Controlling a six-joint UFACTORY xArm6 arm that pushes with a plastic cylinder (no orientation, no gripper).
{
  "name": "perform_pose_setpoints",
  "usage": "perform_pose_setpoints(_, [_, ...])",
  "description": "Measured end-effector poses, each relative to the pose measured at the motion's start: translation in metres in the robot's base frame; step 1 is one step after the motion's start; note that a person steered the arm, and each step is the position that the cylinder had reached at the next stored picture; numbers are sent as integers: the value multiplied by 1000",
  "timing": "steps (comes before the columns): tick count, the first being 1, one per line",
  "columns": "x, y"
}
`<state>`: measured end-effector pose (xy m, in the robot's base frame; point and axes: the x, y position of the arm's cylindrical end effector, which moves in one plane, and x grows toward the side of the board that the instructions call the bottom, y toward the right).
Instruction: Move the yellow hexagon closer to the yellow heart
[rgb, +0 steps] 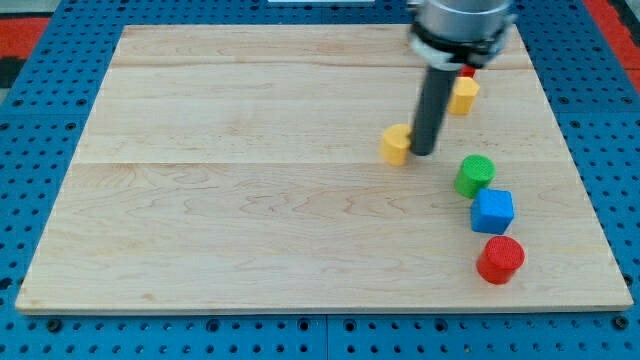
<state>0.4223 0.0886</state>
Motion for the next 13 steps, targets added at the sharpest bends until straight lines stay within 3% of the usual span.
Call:
perform_pose_setpoints(2, [-10,-108])
perform_pose_setpoints(4, [-28,-13])
perform_pose_setpoints(6, [-35,118])
perform_pose_setpoints(7, [-74,155])
perform_pose_setpoints(9, [-80,107])
perform_pose_setpoints(11, [-116,85])
perform_pose_setpoints(13, [-87,11])
